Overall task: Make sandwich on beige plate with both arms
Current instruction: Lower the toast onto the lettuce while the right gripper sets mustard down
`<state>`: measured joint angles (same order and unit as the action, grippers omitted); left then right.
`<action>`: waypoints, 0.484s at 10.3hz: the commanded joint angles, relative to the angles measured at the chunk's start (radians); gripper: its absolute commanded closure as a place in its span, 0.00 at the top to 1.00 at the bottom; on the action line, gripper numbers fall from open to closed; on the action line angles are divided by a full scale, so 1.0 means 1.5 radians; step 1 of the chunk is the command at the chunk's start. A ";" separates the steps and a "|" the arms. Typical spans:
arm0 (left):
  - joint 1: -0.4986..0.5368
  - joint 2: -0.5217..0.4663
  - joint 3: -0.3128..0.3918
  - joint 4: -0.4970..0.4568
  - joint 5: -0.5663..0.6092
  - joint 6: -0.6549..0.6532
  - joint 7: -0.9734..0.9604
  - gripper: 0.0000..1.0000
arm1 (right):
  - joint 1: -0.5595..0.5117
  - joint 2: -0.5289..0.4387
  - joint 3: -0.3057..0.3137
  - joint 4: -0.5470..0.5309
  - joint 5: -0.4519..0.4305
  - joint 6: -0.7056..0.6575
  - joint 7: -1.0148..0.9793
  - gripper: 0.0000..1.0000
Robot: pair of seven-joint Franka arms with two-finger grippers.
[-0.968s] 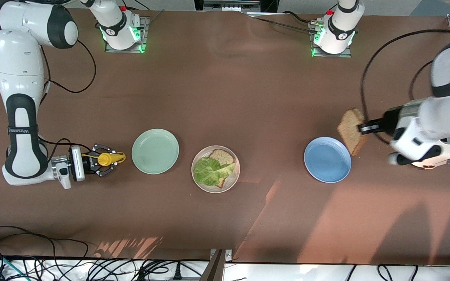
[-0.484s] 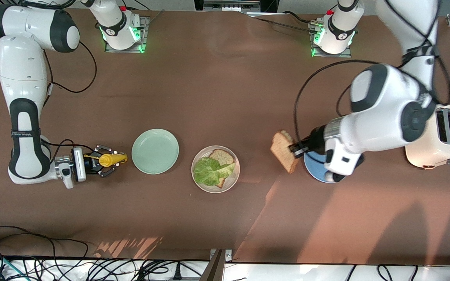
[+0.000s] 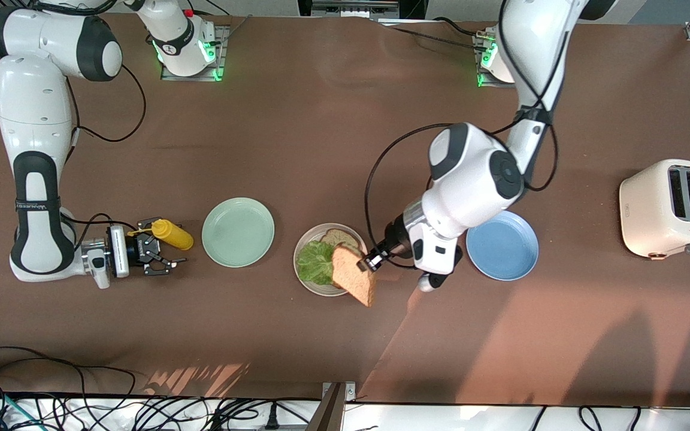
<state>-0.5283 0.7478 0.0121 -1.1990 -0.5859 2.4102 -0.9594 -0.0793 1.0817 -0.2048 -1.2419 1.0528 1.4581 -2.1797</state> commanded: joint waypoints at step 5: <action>-0.054 0.049 0.004 0.001 -0.037 0.087 0.006 0.00 | 0.003 -0.028 -0.068 0.016 -0.053 -0.012 -0.056 1.00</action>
<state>-0.5997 0.8209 0.0113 -1.1994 -0.6027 2.5328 -0.9595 -0.0782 1.0782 -0.2960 -1.2288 1.0286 1.4518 -2.2540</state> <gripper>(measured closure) 0.907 0.000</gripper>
